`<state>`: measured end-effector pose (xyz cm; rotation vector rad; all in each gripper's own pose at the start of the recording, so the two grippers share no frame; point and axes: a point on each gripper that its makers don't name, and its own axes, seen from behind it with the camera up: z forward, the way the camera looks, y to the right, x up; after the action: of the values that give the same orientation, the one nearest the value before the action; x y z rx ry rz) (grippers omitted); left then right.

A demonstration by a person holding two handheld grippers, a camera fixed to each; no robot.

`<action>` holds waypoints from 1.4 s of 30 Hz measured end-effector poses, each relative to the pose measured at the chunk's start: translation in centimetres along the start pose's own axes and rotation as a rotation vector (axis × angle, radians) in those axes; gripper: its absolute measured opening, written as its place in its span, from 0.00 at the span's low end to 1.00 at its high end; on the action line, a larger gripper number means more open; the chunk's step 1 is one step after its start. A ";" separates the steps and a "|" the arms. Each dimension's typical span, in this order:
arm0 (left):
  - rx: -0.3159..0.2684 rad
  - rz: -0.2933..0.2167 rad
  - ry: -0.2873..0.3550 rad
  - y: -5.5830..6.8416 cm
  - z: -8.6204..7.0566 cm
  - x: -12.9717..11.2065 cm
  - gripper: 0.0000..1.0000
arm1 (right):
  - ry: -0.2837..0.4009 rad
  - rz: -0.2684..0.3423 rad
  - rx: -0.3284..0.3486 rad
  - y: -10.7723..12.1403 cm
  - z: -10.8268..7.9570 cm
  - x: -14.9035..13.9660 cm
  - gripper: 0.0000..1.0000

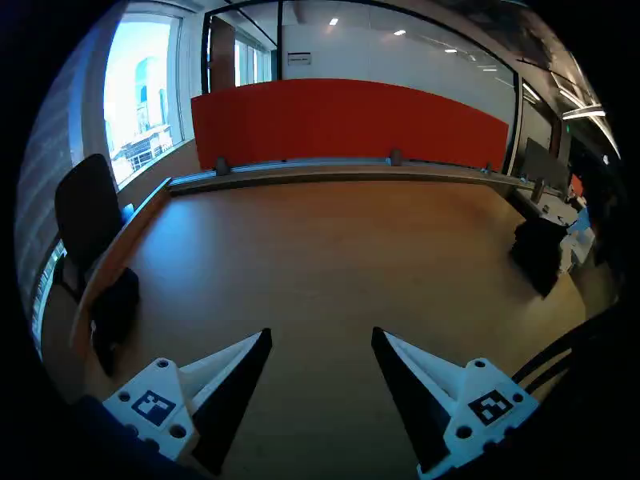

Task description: Fold towel

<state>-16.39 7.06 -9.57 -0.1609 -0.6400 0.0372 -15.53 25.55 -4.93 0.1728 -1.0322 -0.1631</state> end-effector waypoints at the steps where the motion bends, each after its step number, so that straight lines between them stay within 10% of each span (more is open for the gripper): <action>1: 0.000 0.002 0.000 0.0 0.0 0.0 0.93 | -0.006 0.012 -0.002 0.2 0.2 -0.4 0.05; 42: 0.027 0.022 -0.004 -0.5 -0.7 0.0 0.93 | -0.091 0.157 -0.109 3.6 4.5 -5.5 0.12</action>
<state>-16.02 6.49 -10.08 -0.1417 -0.6416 0.0671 -22.01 29.91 -6.50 -0.0148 -1.1200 -0.0846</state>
